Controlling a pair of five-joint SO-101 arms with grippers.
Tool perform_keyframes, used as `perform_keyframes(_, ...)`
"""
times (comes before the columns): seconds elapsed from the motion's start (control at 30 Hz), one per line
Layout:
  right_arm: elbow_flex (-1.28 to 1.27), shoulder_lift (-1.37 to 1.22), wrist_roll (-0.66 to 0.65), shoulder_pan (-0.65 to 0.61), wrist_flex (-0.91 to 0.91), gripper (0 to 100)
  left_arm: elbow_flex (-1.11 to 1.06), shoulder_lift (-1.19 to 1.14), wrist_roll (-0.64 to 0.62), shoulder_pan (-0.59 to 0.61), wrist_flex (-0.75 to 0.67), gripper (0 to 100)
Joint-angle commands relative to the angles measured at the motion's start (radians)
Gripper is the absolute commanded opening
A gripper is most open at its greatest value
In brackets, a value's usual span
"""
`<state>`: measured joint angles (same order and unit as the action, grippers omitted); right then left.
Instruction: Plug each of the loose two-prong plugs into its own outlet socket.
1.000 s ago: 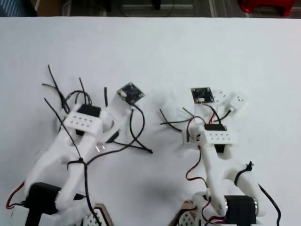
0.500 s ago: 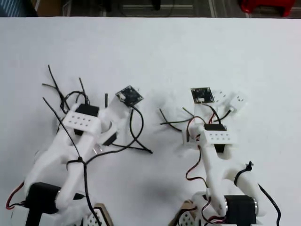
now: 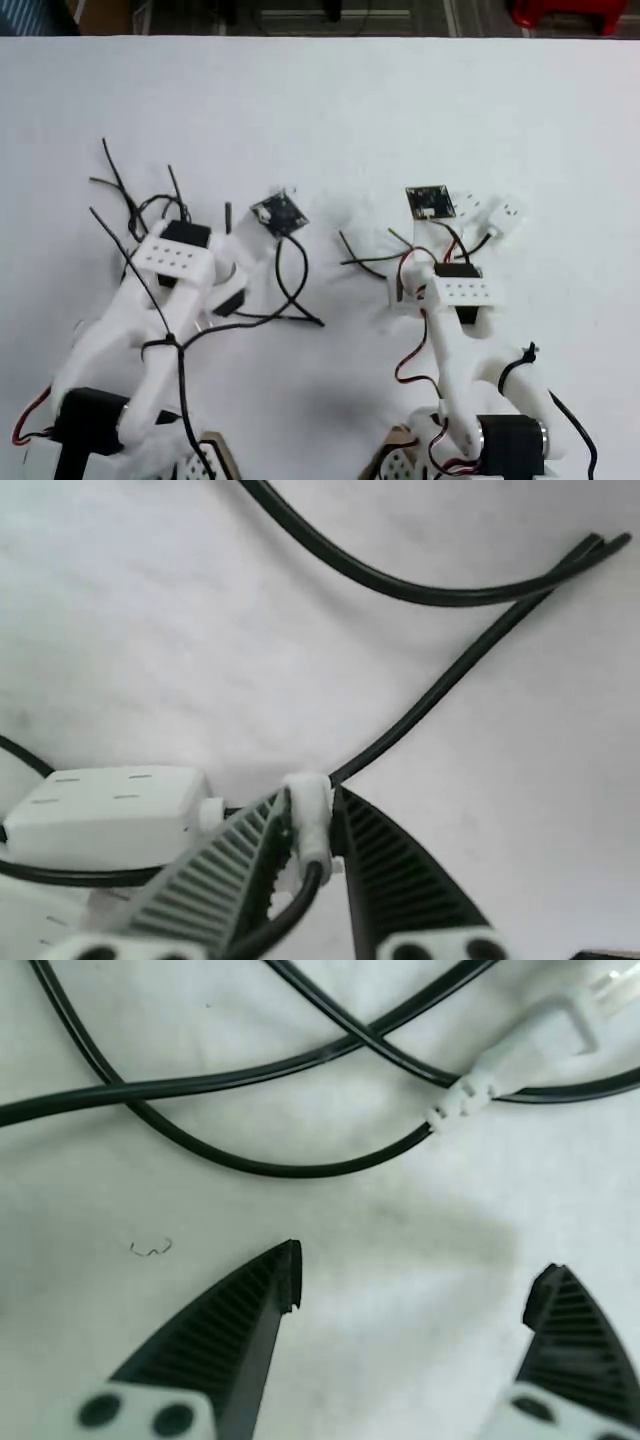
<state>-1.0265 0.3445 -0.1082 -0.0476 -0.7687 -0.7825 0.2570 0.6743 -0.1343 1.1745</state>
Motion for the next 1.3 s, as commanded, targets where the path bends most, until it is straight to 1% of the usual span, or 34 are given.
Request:
perform_keyframes(0.0,0.005,0.033,0.002,-0.004,0.016,35.4,0.029,0.024,0.041,0.024,0.052,8)
perform_keyframes(0.17,0.005,0.033,0.002,-0.004,0.016,35.4,0.074,0.024,0.054,0.084,0.104,8)
perform_keyframes(0.27,0.005,0.033,0.002,-0.004,0.016,35.4,0.086,0.024,0.123,0.088,0.161,8)
perform_keyframes(0.33,0.005,0.033,0.002,-0.004,0.016,35.4,0.089,0.024,0.14,0.09,0.186,8)
perform_keyframes(0.5,0.005,0.033,0.002,-0.004,0.016,35.4,0.086,0.022,0.14,0.071,0.17,7)
perform_keyframes(0.57,0.005,0.033,0.002,-0.002,0.016,35.4,0.092,0.028,0.132,0.033,0.143,7)
perform_keyframes(0.6,0.005,0.033,0.002,-0.002,0.016,35.4,0.1,0.03,0.124,0.007,0.138,7)
perform_keyframes(0.8,0.005,0.033,0.002,-0.002,0.016,35.4,0.222,0.031,-0.069,-0.131,0.133,7)
perform_keyframes(0.87,0.005,0.033,0.002,-0.001,0.016,35.4,0.233,0.031,-0.132,-0.179,0.087,7)
perform_keyframes(0.97,0.005,0.033,0.002,-0.001,0.016,35.4,0.195,0.031,-0.224,-0.228,-0.029,7)
perform_keyframes(1.1,0.005,0.033,0.002,-0.001,0.016,35.4,0.104,0.031,-0.315,-0.243,-0.196,3)
perform_keyframes(1.17,0.005,0.033,0.002,-0.001,0.016,35.4,0.037,0.031,-0.315,-0.24,-0.265,4)
perform_keyframes(1.27,0.005,0.033,0.002,-0.001,0.016,35.4,-0.035,0.031,-0.275,-0.239,-0.282,4)
